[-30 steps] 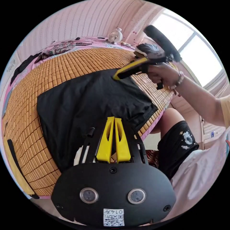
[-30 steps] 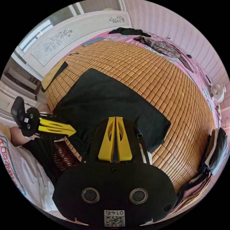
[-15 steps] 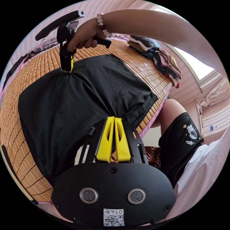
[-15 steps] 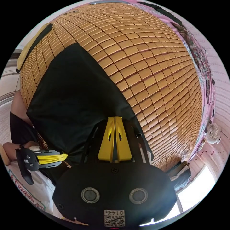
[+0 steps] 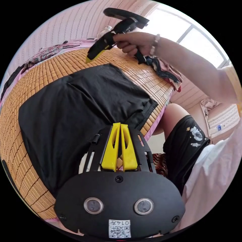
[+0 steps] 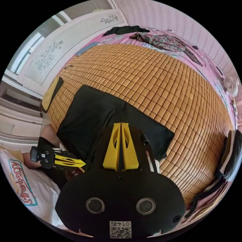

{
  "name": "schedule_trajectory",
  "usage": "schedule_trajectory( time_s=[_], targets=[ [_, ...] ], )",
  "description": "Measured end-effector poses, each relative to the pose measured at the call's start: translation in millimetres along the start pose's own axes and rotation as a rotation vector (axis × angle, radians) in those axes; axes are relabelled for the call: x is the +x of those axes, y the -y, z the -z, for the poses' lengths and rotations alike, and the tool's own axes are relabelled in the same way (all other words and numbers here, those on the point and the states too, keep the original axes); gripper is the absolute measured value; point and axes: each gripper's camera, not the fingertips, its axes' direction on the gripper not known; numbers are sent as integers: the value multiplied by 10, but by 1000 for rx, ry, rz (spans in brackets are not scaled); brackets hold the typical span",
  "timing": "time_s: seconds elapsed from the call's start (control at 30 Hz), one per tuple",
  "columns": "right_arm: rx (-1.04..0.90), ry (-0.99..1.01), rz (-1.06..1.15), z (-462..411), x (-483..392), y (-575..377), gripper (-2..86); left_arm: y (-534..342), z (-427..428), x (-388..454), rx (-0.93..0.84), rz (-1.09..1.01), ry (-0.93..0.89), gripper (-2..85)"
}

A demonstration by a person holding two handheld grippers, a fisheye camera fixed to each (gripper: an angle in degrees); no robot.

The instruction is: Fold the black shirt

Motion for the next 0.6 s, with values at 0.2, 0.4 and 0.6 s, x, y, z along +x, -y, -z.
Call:
schedule_trajectory(
  time_s=[0.2,0.4,0.6],
  targets=[
    [-168,-22,-312,17,495,-1770,75,18,72,359,211,-208,-19,61],
    [-95,213,-485,-36,857,-2573,25,297,-341,569,119,-261,-29,140],
    [137,503,-528,254,1217,-2967,0,566,-695,756,66,-310,-6,172]
  ],
)
